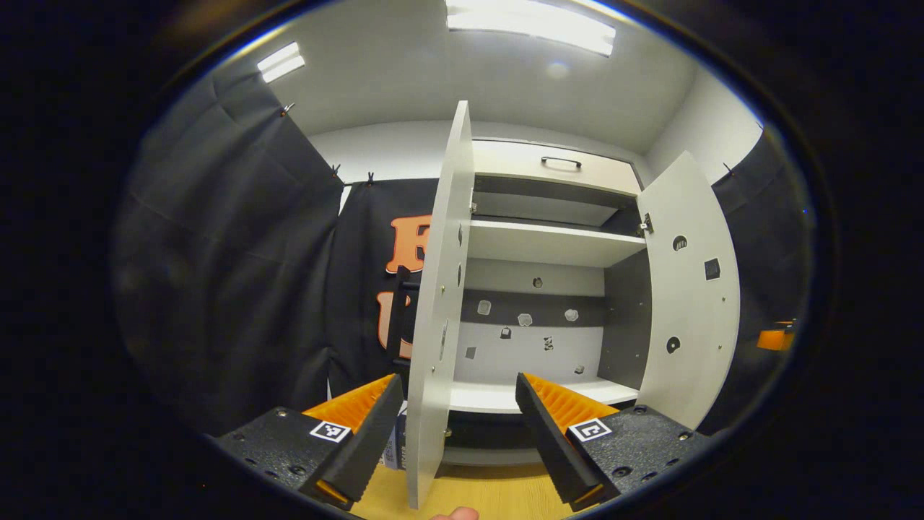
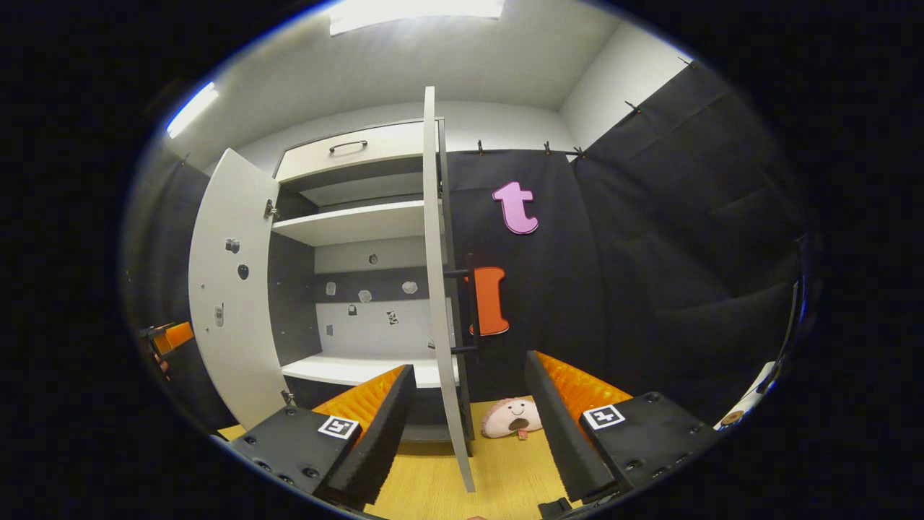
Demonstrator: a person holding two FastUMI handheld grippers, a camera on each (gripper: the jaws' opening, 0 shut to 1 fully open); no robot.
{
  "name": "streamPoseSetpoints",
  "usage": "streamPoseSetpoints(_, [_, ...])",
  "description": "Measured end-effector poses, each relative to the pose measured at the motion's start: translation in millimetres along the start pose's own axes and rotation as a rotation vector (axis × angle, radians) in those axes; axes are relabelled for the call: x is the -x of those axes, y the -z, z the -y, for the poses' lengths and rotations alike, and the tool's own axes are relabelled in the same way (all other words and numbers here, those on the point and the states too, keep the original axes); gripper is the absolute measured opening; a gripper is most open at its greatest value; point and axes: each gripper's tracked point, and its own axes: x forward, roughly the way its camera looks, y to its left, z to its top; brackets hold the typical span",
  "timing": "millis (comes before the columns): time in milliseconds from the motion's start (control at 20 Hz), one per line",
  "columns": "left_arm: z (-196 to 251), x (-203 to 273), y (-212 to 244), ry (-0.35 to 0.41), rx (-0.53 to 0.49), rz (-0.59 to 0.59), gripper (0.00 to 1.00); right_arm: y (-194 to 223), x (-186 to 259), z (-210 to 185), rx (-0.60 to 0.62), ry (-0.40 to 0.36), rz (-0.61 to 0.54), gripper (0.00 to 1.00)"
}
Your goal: Open the right door of the double-door shoe cabinet with the right hand, and open the left door with the left hand.
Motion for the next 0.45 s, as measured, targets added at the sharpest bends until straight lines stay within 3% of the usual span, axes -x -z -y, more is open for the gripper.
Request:
streamPoseSetpoints(150, [-5.0,-2.3,-1.5,-0.012,0.005,0.006,0.94,-0.5,-1.7,1.3,0.007,0.006,-0.004,0.88])
streamPoseSetpoints(200, [-6.0,-2.6,-1.6,-0.016,0.005,0.006,0.94,-0.9,-1.5,1.8,0.01,0.008,-0.004,0.97])
streamPoseSetpoints(350, [-4.9,-2.5,-3.1,-0.014,0.02,0.01,0.92,-5.7,-2.2,1.5,0.013,0.012,0.012,0.97])
streamPoseSetpoints(400, [-4.1,-2.7,-4.4,-0.011,0.03,0.009,0.96,-5.3,-2.1,0.2,0.014,0.009,0.01,0.88])
streamPoseSetpoints(450, [-2.7,-2.7,-4.0,-0.005,0.041,0.006,0.96,-2.9,-2.7,-1.1,0.015,0.006,0.003,0.88])
